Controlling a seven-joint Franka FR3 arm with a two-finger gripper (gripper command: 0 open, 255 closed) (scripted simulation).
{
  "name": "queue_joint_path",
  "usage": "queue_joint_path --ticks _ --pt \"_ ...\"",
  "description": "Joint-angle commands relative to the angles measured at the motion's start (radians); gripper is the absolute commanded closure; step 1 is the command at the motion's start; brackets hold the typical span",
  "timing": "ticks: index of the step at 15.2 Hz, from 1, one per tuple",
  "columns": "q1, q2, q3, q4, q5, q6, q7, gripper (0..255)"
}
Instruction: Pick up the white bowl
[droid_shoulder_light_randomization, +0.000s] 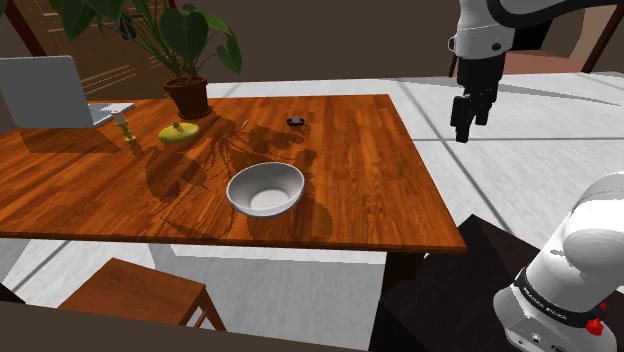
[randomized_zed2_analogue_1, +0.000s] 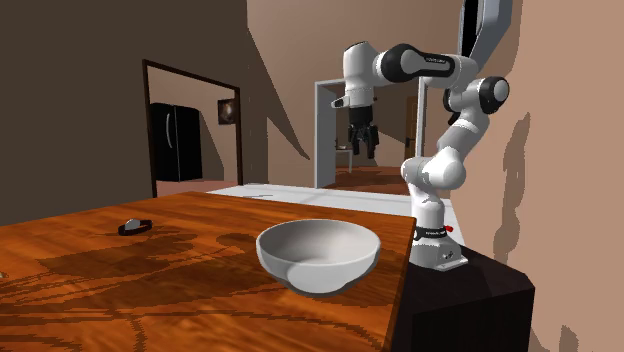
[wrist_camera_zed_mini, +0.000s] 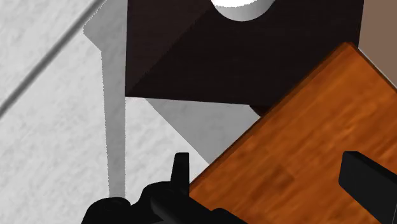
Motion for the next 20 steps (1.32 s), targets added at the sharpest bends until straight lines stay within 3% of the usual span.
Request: queue_joint_path --ticks 1,11,20 --pt "0.0 0.0 0.0 0.0 0.0 0.0 0.0 0" --pt "0.049 0.29 0.115 0.119 0.124 0.198 0.149 0" --pt "0.079 0.581 0.203 0.322 0.164 0.324 0.27 0"
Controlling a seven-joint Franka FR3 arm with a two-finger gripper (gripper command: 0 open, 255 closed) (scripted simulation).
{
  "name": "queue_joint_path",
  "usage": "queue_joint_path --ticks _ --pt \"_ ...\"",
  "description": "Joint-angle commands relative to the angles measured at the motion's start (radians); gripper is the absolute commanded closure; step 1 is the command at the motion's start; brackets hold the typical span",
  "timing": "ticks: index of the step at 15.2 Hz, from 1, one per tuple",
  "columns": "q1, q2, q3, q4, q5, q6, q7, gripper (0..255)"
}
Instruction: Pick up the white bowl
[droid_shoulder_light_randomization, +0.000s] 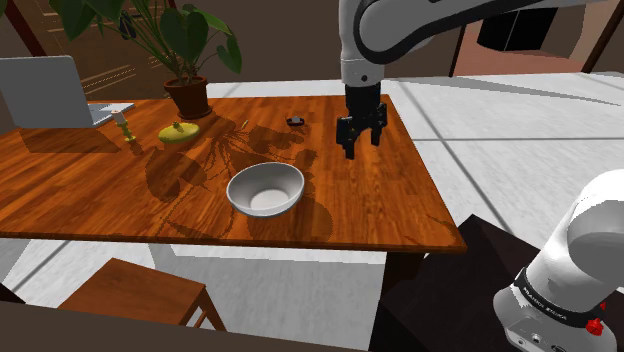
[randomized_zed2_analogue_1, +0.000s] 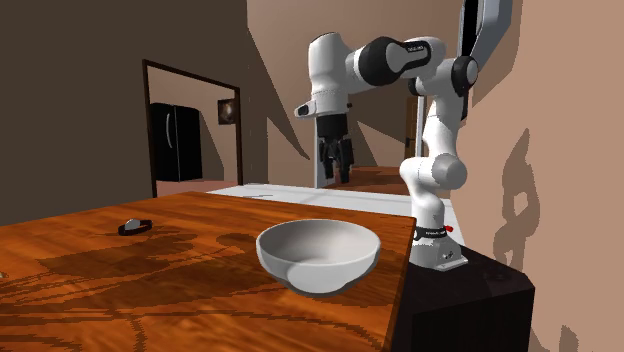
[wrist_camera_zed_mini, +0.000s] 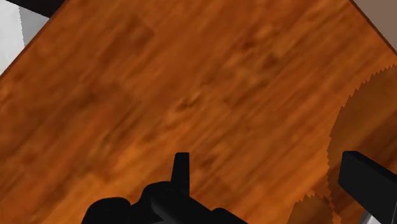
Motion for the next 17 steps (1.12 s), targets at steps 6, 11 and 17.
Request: queue_joint_path --ticks 6,11,17 --pt "0.027 0.233 0.051 0.21 -0.013 0.053 0.092 0" --pt "0.059 0.413 0.076 0.404 -0.045 0.061 0.159 0" --pt "0.076 0.489 0.08 0.441 -0.061 0.107 0.18 0"
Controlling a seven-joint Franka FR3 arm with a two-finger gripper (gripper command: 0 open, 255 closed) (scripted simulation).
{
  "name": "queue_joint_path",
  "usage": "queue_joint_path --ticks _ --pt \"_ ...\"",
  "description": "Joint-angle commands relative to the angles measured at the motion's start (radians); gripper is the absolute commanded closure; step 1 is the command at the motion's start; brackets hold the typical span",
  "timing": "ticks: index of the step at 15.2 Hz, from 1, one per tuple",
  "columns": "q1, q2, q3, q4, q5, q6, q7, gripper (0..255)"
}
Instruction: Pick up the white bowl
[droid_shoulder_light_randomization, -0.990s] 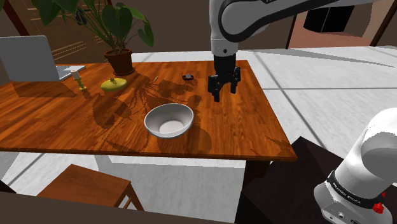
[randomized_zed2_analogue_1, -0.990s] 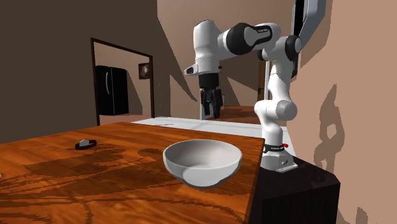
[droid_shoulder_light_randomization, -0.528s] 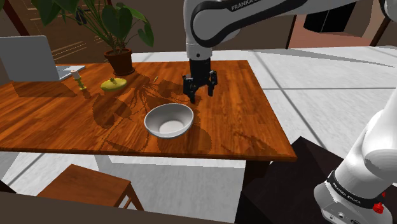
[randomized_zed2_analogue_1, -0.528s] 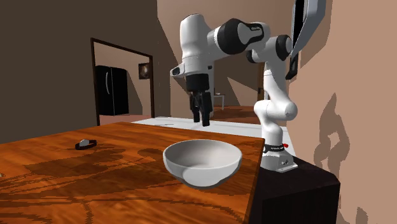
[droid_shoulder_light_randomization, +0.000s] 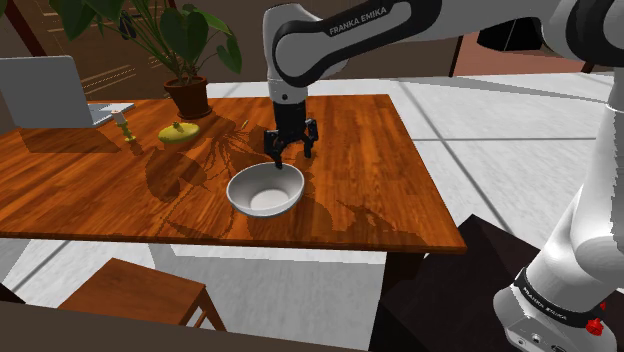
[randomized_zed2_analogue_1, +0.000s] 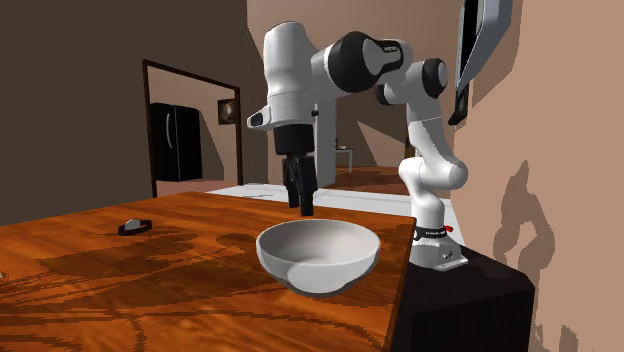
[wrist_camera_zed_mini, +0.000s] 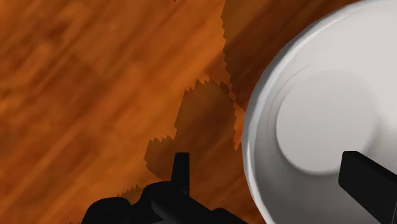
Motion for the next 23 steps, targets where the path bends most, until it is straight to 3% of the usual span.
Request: queue_joint_path --ticks 1,5,6,15,23 --pt "0.0 0.006 -0.001 -0.018 -0.001 0.024 -0.001 0" --pt "0.0 0.014 -0.001 -0.043 -0.003 0.057 -0.002 0" --pt "0.001 0.015 -0.001 -0.043 -0.004 0.058 -0.002 255" --pt "0.0 0.014 -0.001 -0.043 -0.003 0.057 -0.002 255" --pt "0.0 -0.006 0.001 0.039 0.002 -0.044 0.002 255"
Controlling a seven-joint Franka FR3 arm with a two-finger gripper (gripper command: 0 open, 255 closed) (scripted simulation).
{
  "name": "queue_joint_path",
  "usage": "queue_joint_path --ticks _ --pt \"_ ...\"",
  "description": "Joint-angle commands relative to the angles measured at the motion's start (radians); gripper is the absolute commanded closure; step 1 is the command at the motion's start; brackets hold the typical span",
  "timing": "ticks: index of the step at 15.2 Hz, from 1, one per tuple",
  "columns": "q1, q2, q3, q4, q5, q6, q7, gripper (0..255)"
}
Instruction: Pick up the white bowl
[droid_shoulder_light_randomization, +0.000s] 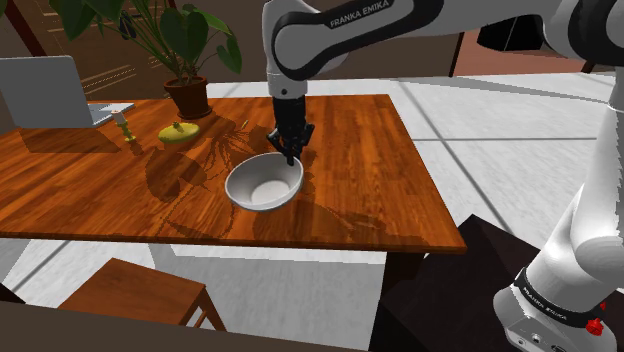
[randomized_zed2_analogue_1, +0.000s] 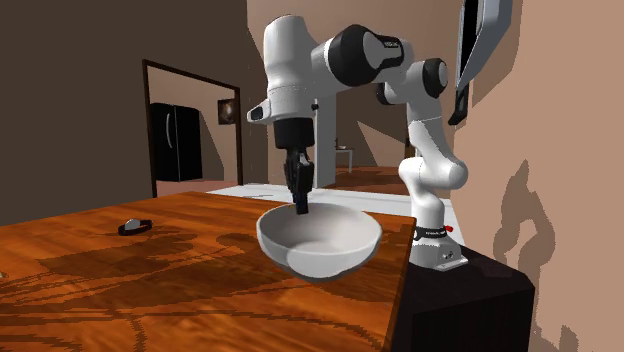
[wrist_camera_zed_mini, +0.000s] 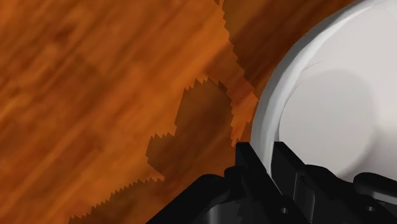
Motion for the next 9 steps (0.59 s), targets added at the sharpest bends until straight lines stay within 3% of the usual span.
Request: queue_joint_path --ticks 1,9 --pt "0.0 -0.002 0.0 0.029 0.0 -0.03 0.001 255" --pt "0.001 -0.006 0.002 0.106 0.001 -0.111 0.006 255"
